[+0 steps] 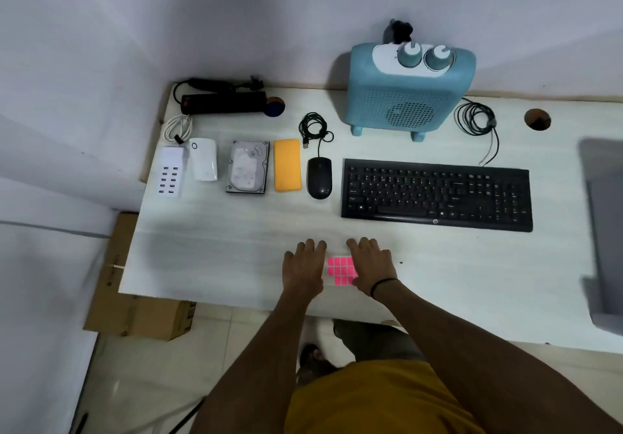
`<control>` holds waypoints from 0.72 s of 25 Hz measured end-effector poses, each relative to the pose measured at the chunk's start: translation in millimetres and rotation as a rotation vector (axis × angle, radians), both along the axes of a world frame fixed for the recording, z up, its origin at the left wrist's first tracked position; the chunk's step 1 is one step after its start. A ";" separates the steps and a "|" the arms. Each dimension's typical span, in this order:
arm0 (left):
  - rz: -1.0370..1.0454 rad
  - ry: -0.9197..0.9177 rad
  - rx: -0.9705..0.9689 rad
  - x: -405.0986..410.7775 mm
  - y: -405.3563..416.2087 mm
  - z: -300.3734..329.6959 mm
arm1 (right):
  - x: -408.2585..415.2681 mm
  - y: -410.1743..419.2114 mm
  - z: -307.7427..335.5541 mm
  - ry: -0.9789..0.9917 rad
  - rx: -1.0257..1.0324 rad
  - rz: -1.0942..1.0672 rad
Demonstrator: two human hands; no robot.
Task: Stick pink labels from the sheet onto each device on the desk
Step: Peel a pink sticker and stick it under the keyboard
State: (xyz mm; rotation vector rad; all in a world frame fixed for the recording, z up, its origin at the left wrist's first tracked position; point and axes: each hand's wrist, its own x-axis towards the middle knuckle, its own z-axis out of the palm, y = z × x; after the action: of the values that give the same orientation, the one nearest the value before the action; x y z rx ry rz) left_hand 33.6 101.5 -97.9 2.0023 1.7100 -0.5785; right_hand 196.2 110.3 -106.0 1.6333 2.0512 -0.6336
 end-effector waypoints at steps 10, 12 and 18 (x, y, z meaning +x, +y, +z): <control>0.451 -0.456 -0.212 -28.4 34.8 5.1 | -8.1 27.7 23.8 0.289 0.135 -0.143; 0.711 -0.659 -0.267 -39.3 43.3 13.3 | -15.6 30.5 36.3 0.432 0.222 -0.249; 1.077 -0.994 -0.481 -56.9 64.2 41.1 | -37.2 31.0 54.0 0.563 0.301 -0.392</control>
State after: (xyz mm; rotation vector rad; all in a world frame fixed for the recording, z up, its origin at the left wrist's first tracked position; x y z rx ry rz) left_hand -23.3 165.7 -56.8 0.5898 1.4530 0.3312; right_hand 159.1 141.3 -52.0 2.2680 2.3030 -1.0597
